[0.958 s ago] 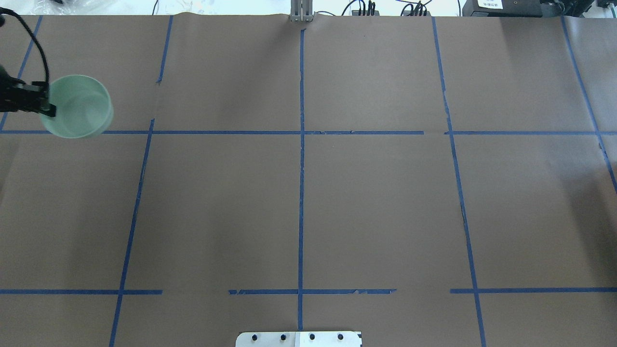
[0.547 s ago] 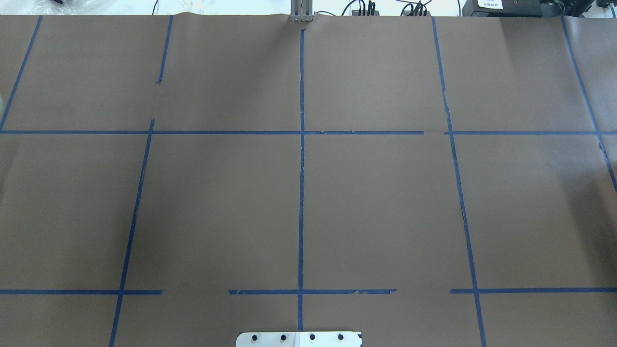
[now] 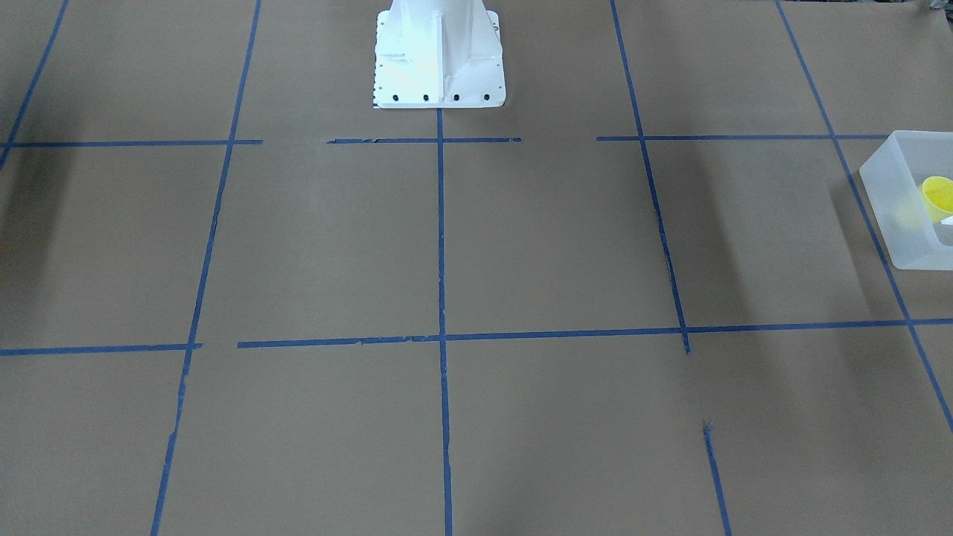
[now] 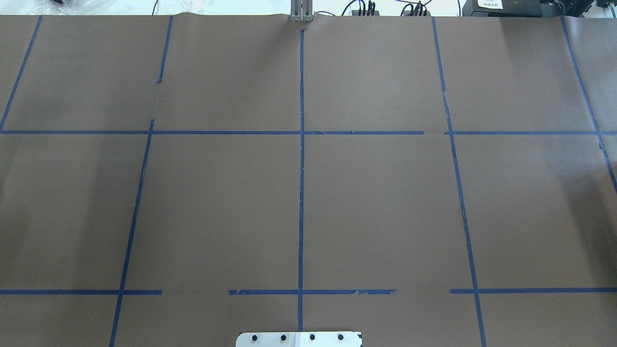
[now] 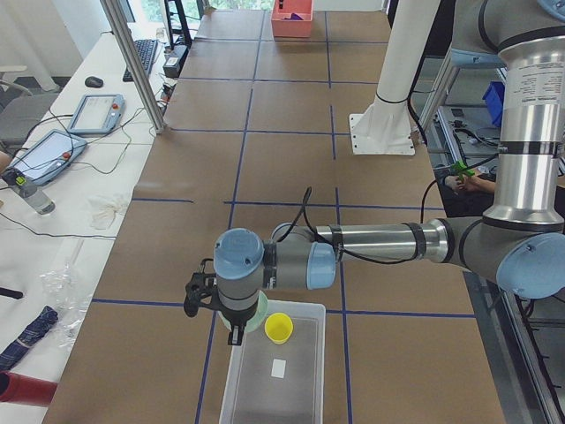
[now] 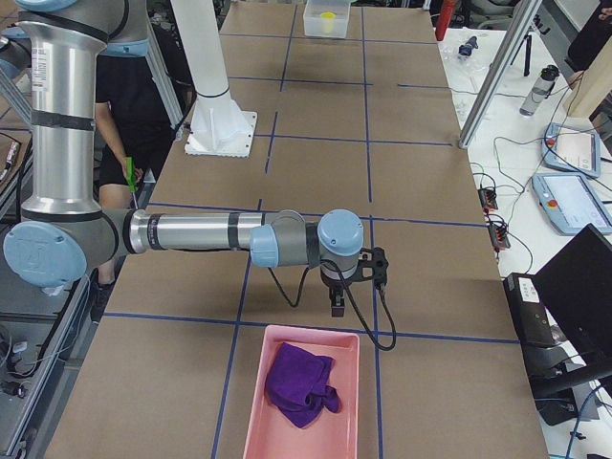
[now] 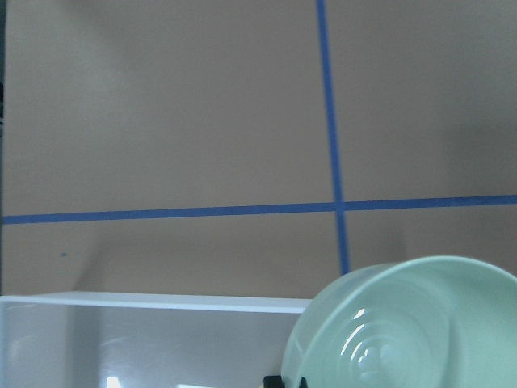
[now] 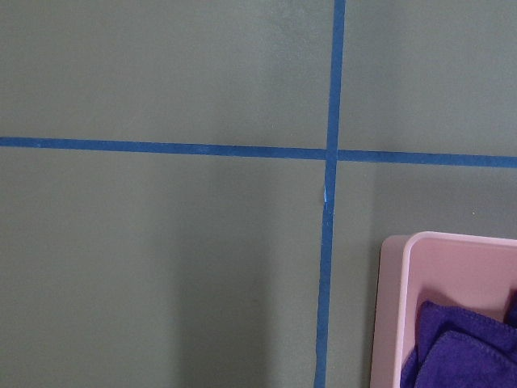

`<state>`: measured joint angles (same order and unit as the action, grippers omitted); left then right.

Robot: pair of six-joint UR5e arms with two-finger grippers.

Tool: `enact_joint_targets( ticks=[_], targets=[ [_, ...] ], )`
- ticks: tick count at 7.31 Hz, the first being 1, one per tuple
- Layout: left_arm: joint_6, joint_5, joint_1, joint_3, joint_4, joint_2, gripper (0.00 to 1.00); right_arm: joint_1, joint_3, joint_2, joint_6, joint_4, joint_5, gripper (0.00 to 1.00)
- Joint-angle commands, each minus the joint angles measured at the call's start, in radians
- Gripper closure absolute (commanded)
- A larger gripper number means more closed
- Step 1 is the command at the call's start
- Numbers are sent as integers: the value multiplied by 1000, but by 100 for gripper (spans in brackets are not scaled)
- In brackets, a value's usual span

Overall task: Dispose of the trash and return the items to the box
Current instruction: 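Lower the green bowl into the clear bin and release it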

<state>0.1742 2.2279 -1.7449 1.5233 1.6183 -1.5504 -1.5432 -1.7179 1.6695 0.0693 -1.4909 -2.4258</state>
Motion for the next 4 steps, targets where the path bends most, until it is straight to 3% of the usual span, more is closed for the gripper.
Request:
enact_joint_targets(
  ticks=[1, 3, 4],
  targets=[
    [41, -82, -27, -119, 33, 3, 100, 0, -2, 1, 3, 6, 1, 0],
    [36, -83, -25, -280, 270, 29, 100, 0, -2, 3, 3, 8, 1, 0],
    [33, -85, -24, -285, 311, 50, 100, 0, -2, 1, 3, 8, -1, 0]
  ],
)
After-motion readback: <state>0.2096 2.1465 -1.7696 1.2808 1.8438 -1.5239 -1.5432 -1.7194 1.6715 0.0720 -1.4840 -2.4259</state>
